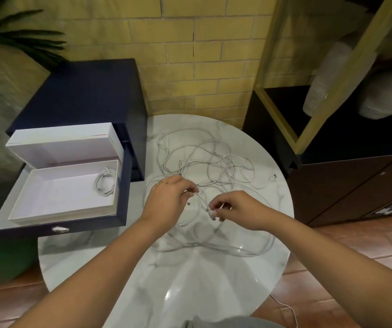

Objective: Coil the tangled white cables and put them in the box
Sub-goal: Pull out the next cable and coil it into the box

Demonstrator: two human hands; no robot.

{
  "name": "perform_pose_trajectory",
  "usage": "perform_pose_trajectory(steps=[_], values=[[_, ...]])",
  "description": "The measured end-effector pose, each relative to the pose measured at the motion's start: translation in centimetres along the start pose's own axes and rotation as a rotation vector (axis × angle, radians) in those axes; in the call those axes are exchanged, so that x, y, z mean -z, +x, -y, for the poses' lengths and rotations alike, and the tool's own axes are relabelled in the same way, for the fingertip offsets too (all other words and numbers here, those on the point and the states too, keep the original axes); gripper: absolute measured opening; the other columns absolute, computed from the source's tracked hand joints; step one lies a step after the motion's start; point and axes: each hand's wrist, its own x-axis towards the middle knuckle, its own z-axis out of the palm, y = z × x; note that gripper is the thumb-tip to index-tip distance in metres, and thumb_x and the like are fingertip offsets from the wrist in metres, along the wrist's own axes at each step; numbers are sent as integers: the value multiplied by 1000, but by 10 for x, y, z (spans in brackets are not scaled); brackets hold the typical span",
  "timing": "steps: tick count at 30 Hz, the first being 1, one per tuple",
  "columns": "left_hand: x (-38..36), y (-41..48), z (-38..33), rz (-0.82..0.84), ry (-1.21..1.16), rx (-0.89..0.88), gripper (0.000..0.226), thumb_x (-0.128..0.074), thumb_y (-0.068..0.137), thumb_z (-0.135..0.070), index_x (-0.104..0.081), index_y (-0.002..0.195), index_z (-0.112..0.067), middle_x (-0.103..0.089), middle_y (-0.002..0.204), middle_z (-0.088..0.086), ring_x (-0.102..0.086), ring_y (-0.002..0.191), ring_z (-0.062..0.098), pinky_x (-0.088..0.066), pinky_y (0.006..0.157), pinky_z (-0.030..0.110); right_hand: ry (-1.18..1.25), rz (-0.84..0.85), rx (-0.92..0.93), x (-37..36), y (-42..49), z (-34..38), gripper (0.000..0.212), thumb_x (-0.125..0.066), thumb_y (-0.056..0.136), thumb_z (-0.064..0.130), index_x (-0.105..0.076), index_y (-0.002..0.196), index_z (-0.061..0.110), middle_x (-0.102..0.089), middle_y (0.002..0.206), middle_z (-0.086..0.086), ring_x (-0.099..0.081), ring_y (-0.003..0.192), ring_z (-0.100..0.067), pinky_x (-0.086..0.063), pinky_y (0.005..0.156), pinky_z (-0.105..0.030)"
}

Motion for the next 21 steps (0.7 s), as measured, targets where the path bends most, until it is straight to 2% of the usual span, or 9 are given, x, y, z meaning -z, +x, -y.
perform_pose_trajectory(steps=[4,7,10,12,14,16,19,21], values=[[4,3,-10,-120,-138,141,18,-63,90,-28,-57,107,-24,-51,107,-9,-50,97,6,-42,88,24,153,-121,7,8,-1,12,7,-63,91,18,-67,92,13,-67,79,6,-65,72,-7,-48,64,-17],[8,9,-22,34,-190,297,25,-52,92,-48,-54,103,-26,-56,100,-11,-54,92,9,-44,79,27,211,-194,33,11,0,17,6,-63,91,17,-67,92,12,-67,82,5,-66,71,-9,-45,60,-14],[13,17,-32,135,-297,367,37,-57,86,-55,-51,112,-29,-59,100,-13,-58,89,4,-47,79,26,196,-210,90,8,0,19,5,-65,90,14,-69,88,17,-68,88,3,-63,68,-9,-49,63,-16],[14,21,-36,141,-381,376,42,-65,85,-48,-52,118,-27,-61,103,-14,-61,88,0,-48,79,20,158,-230,129,4,0,19,6,-65,89,13,-69,87,16,-67,89,2,-60,66,-9,-52,67,-21],[14,22,-40,121,-478,371,38,-68,87,-32,-55,121,-23,-64,105,-13,-63,89,-2,-48,77,12,128,-234,146,1,2,19,3,-67,88,15,-70,88,16,-67,89,4,-60,66,-9,-53,68,-23],[15,22,-42,90,-556,348,34,-63,91,-16,-56,124,-23,-67,106,-12,-66,89,-1,-51,80,14,102,-246,155,2,5,19,4,-68,88,17,-71,90,17,-67,90,5,-62,69,-11,-54,70,-23],[18,20,-42,80,-665,299,44,-49,97,-5,-44,133,-30,-70,107,-9,-69,86,5,-52,74,19,25,-412,193,15,10,19,3,-69,86,14,-69,88,16,-65,88,5,-60,77,-8,-47,70,-16],[22,19,-43,102,-707,280,46,-46,99,-4,-39,136,-30,-71,106,-9,-68,82,8,-49,69,16,-31,-556,176,26,12,17,14,-70,85,16,-60,96,18,-57,96,6,-57,81,-7,-45,69,-14]])
